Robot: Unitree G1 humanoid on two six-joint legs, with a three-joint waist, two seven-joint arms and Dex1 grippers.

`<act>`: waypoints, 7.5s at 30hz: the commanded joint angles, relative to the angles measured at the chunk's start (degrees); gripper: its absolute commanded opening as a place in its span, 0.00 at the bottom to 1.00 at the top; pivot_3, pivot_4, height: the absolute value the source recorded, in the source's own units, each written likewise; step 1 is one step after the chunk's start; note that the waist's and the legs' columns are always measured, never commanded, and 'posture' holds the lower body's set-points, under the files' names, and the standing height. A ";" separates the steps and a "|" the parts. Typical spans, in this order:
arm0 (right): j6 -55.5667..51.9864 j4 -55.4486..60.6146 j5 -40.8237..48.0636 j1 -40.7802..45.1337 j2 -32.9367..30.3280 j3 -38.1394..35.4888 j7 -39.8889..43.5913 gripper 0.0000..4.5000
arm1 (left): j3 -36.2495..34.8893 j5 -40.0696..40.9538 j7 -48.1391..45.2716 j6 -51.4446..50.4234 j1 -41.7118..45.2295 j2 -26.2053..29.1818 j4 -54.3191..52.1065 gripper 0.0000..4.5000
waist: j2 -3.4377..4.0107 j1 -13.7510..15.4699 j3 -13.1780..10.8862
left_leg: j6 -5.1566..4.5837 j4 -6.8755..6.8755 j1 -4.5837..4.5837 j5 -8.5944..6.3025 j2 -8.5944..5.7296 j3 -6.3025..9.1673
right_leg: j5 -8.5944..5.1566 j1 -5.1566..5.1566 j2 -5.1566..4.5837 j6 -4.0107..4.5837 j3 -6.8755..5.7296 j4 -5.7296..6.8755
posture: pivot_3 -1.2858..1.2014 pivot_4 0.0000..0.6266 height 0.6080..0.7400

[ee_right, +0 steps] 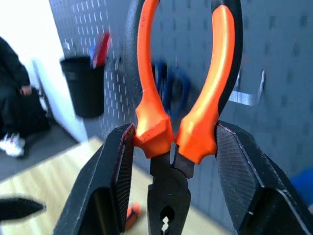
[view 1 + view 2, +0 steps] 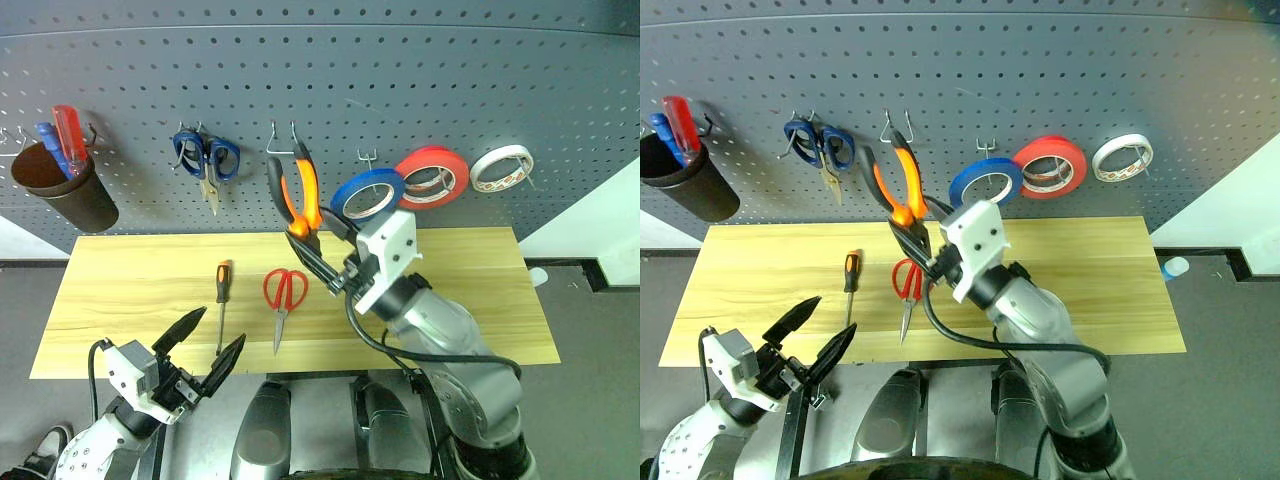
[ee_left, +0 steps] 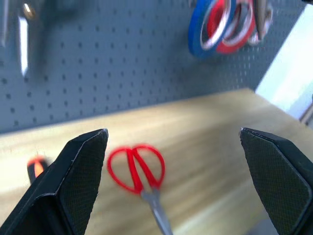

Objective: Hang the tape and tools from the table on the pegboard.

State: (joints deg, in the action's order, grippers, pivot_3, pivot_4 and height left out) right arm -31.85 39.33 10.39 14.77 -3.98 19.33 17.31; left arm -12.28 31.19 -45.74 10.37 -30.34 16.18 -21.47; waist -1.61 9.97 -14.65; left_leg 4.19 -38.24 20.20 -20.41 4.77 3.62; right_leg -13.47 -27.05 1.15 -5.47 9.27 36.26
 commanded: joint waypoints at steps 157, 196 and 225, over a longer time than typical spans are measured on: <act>38.80 -56.88 -9.57 29.13 18.70 6.48 -21.53 0.99 | 5.71 0.78 1.75 16.29 -0.02 -5.00 -0.25 1.00 | 1.17 -3.10 0.91 | -0.29 0.36 0.26 -0.15 0.04 0.00 | -0.05 -0.39 0.04 0.03 0.01 -0.14 | 0.68 0.39 1.00; 9.86 -3.80 -8.30 4.57 -1.99 -5.04 -5.26 0.99 | 6.31 2.99 -2.18 17.80 8.31 -4.08 4.31 1.00 | 0.71 -2.83 1.40 | -0.11 0.22 0.26 -0.06 0.01 0.01 | -0.06 -0.23 0.02 -0.03 0.02 -0.20 | 0.66 0.21 1.00; -6.93 0.53 8.61 -13.34 -31.28 -7.86 20.33 0.99 | 10.21 -15.36 17.28 -20.75 12.81 7.37 5.59 1.00 | 0.29 -2.68 8.72 | -0.50 0.22 -1.93 -0.27 -0.02 0.03 | -0.06 2.08 0.03 -0.02 0.05 -0.49 | 0.67 0.07 1.00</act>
State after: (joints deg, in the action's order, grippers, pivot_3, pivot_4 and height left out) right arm -39.56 39.35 19.21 0.78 -34.82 11.09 37.18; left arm -3.07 16.83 -29.28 -5.29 -17.48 22.07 -14.14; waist -1.32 7.29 -5.93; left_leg 3.69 -38.02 18.27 -20.69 4.76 3.65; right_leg -13.54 -24.99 1.19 -5.49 9.32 35.76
